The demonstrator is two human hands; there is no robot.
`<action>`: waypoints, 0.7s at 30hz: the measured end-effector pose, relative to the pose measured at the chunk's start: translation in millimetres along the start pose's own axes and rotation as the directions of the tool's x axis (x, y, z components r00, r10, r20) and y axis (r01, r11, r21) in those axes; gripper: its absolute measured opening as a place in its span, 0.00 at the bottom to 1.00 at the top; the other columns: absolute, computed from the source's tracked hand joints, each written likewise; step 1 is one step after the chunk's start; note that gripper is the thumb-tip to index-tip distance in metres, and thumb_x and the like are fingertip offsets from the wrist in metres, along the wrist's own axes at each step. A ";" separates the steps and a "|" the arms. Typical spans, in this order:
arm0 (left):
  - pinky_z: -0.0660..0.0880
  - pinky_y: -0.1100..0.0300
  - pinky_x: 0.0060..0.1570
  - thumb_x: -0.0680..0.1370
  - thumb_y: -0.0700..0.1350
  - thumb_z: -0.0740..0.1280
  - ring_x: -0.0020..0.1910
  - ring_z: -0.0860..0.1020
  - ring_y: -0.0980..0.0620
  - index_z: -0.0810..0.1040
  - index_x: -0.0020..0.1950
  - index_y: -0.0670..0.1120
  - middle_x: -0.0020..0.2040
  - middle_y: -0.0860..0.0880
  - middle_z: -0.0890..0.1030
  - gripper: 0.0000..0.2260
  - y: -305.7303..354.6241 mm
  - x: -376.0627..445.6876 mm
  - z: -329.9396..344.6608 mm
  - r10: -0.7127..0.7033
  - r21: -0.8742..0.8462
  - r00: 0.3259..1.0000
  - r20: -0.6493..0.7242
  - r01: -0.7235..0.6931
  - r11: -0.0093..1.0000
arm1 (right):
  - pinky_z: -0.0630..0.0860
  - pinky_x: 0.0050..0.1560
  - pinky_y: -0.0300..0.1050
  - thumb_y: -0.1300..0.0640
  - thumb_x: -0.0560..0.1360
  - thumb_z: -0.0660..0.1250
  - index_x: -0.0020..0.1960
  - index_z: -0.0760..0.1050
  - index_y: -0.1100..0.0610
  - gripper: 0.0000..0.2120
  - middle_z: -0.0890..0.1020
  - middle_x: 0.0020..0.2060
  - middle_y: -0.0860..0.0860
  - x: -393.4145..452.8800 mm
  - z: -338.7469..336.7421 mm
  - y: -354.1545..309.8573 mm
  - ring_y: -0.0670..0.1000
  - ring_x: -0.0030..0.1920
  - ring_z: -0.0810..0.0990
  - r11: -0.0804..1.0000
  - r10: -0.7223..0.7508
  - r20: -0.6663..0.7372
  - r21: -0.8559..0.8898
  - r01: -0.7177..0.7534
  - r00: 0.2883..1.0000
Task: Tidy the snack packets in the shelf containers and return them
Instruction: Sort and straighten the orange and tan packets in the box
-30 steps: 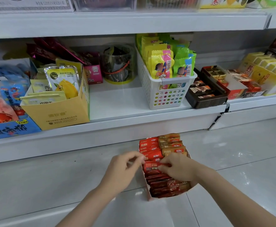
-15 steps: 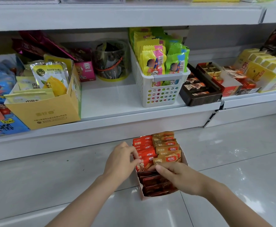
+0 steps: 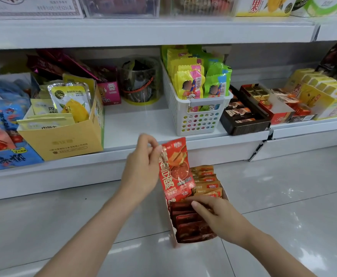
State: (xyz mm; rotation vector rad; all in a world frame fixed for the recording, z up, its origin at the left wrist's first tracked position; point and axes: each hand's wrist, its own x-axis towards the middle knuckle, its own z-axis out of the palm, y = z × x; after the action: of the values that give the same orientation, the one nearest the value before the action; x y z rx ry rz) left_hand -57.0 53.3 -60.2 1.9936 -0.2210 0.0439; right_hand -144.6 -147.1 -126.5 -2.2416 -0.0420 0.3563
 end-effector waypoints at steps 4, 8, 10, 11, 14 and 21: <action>0.80 0.36 0.45 0.83 0.48 0.61 0.41 0.84 0.46 0.66 0.44 0.56 0.40 0.46 0.85 0.09 25.7 6.5 -21.2 -0.035 -0.202 0.999 -0.005 0.034 0.979 | 0.76 0.54 0.33 0.38 0.80 0.56 0.54 0.82 0.39 0.17 0.85 0.51 0.38 -3.5 -15.1 -20.8 0.38 0.55 0.82 0.939 0.039 -0.151 0.343 0.015 0.988; 0.82 0.41 0.44 0.81 0.50 0.63 0.39 0.85 0.53 0.68 0.45 0.54 0.39 0.49 0.86 0.07 40.0 3.1 -26.3 -0.029 -0.264 0.998 0.052 0.042 0.964 | 0.79 0.50 0.34 0.32 0.75 0.58 0.54 0.82 0.38 0.19 0.86 0.53 0.46 -12.1 -36.0 -59.2 0.47 0.56 0.84 0.747 -0.018 -0.133 0.657 0.102 0.991; 0.83 0.43 0.43 0.81 0.49 0.64 0.39 0.85 0.51 0.68 0.45 0.54 0.39 0.48 0.86 0.07 45.8 0.3 -26.2 0.003 -0.268 0.997 0.073 0.016 0.963 | 0.81 0.49 0.39 0.37 0.76 0.64 0.56 0.83 0.45 0.18 0.86 0.53 0.51 -16.7 -39.8 -74.0 0.53 0.54 0.85 0.717 -0.069 -0.081 0.688 0.106 0.994; 0.83 0.43 0.42 0.82 0.49 0.64 0.39 0.85 0.50 0.68 0.45 0.54 0.39 0.48 0.86 0.07 48.7 -0.8 -26.7 0.020 -0.279 0.997 0.075 0.002 0.960 | 0.81 0.49 0.41 0.40 0.76 0.67 0.57 0.83 0.48 0.16 0.86 0.53 0.53 -18.8 -40.1 -79.7 0.55 0.54 0.85 0.709 -0.080 -0.068 0.698 0.105 0.994; 0.83 0.50 0.38 0.82 0.48 0.63 0.39 0.85 0.50 0.69 0.46 0.53 0.38 0.47 0.86 0.06 56.7 -3.0 -30.0 0.052 -0.316 0.995 0.080 -0.024 0.948 | 0.83 0.51 0.47 0.47 0.76 0.69 0.57 0.83 0.50 0.13 0.86 0.52 0.56 -23.8 -41.6 -86.2 0.57 0.53 0.86 0.688 -0.070 -0.092 0.716 0.115 0.993; 0.80 0.63 0.34 0.82 0.49 0.63 0.40 0.85 0.53 0.69 0.48 0.51 0.39 0.47 0.86 0.05 57.6 -9.5 -30.7 -0.002 -0.385 0.995 0.096 0.039 0.922 | 0.82 0.54 0.49 0.49 0.77 0.66 0.60 0.82 0.49 0.13 0.86 0.54 0.55 -31.6 -41.6 -90.2 0.57 0.54 0.85 0.674 -0.073 -0.080 0.730 0.108 0.994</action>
State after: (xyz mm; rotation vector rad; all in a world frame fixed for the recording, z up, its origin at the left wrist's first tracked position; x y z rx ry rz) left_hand -74.4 59.0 3.2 1.6033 -0.2490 -0.1012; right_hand -155.6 -125.1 -25.2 -1.4240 0.0149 0.2099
